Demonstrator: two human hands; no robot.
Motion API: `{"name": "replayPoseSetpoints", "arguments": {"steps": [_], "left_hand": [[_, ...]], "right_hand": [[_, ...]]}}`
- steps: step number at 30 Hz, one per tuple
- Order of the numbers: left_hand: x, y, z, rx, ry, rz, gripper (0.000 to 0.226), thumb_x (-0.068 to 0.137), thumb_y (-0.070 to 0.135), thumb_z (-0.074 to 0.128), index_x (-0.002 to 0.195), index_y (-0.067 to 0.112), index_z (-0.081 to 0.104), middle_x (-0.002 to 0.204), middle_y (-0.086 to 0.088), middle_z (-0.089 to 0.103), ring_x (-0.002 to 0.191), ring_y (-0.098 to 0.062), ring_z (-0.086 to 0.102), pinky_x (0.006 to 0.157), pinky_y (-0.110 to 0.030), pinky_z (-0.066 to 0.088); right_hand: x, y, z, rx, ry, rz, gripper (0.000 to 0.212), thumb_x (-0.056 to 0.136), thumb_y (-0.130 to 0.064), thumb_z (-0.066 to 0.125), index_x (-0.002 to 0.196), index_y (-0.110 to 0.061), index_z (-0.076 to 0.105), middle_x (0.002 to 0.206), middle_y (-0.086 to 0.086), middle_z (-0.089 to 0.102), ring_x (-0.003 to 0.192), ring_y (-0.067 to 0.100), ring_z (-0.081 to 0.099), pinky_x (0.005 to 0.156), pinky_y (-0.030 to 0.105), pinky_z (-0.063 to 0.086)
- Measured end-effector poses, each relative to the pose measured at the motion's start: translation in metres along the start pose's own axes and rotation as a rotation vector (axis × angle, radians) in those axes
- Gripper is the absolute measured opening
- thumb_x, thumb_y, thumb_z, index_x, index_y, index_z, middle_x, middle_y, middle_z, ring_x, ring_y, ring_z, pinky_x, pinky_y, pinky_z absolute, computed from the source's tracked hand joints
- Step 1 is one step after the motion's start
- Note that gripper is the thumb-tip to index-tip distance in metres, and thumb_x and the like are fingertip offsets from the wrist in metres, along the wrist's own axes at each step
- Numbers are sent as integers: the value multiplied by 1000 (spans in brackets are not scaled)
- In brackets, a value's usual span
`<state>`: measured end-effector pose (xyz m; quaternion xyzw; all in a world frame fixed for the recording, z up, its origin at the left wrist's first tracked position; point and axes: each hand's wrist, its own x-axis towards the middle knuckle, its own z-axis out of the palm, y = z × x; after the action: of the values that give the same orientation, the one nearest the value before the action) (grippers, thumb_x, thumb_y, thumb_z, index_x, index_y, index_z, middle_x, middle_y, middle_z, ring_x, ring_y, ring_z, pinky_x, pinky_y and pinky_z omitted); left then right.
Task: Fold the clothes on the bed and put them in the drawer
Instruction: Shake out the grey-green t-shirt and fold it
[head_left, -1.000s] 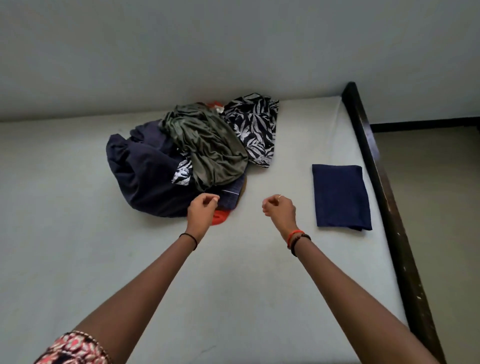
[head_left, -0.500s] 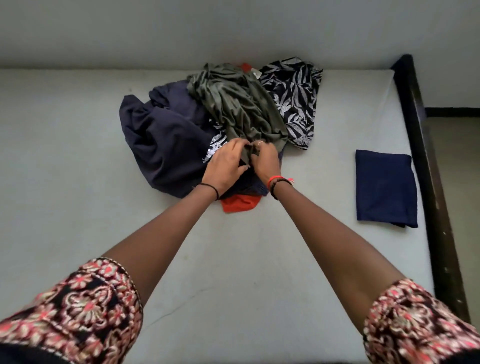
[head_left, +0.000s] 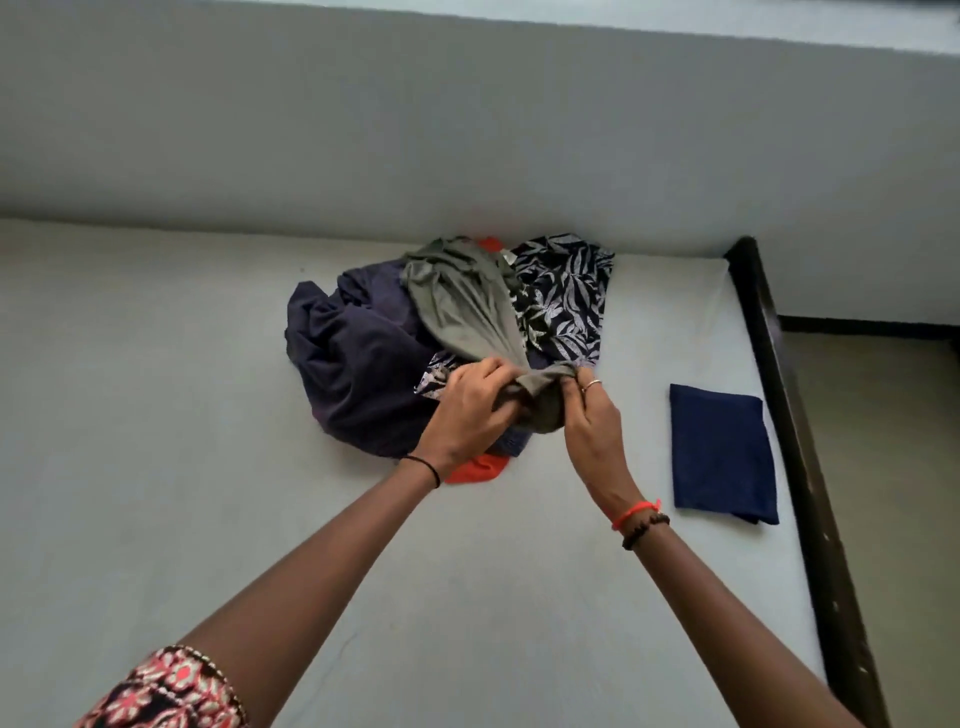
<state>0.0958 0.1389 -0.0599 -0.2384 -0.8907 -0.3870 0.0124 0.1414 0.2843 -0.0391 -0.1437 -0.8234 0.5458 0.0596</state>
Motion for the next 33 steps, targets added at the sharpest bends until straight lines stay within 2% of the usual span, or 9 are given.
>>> {"name": "replayPoseSetpoints", "arguments": {"steps": [5,9,13,15,17,20,25,28,33], "left_hand": [[12,89,-35,-219,52,53,53,79,34,62,129,23,47,123,9,56,115,-8,51,105,-48,36],[39,144,-74,-351,-2,-51,39,77,34,59,112,17,57,97,1,64,89,-12,60,86,-35,50],[71,218,-132,-355,50,23,17,84,7,59,88,24,59,74,15,57,68,11,48,67,-20,42],[83,255,-160,-323,64,107,23,88,6,55,80,28,57,70,19,55,65,13,47,62,-16,39],[95,289,-186,-265,70,192,14,88,13,51,84,24,58,73,18,56,67,9,50,60,-14,39],[106,343,-219,-155,92,301,17,90,7,51,89,23,55,77,12,57,71,-2,53,62,-14,40],[118,414,-258,-95,209,376,18,95,4,48,88,19,54,72,11,54,61,11,51,57,-8,38],[125,438,-277,-98,300,356,22,93,0,48,84,19,53,68,14,49,60,16,46,59,-12,34],[123,464,-299,-59,392,392,16,95,6,49,87,18,55,71,14,50,64,14,46,61,-11,33]], "right_hand": [[0,-80,-62,59,-119,-122,16,98,-10,47,94,-15,62,83,-1,66,76,6,61,70,23,52],[5,-142,-108,56,-114,-233,15,96,-10,50,92,-13,64,81,-3,65,73,3,57,69,14,46],[-3,-216,-161,210,-109,-351,13,97,-8,50,94,-7,62,82,-2,63,75,0,56,71,15,45],[-10,-247,-184,304,-132,-389,6,95,-14,54,96,-10,58,85,0,62,76,-2,58,70,15,46],[-15,-272,-204,384,-143,-407,19,90,-23,62,103,-11,55,92,5,63,82,3,61,71,19,49],[-29,-303,-239,400,-205,-425,33,85,-9,66,115,-6,50,98,4,65,85,3,66,73,19,53],[-35,-307,-279,34,-285,-484,16,85,-3,65,98,-12,66,92,8,68,83,18,65,78,31,55],[-42,-292,-300,17,-270,-402,16,89,-3,60,98,-14,67,95,9,68,85,16,64,81,34,55],[-59,-266,-327,-55,-197,-289,17,93,-2,53,98,12,62,85,8,58,79,18,52,69,27,43]]}}
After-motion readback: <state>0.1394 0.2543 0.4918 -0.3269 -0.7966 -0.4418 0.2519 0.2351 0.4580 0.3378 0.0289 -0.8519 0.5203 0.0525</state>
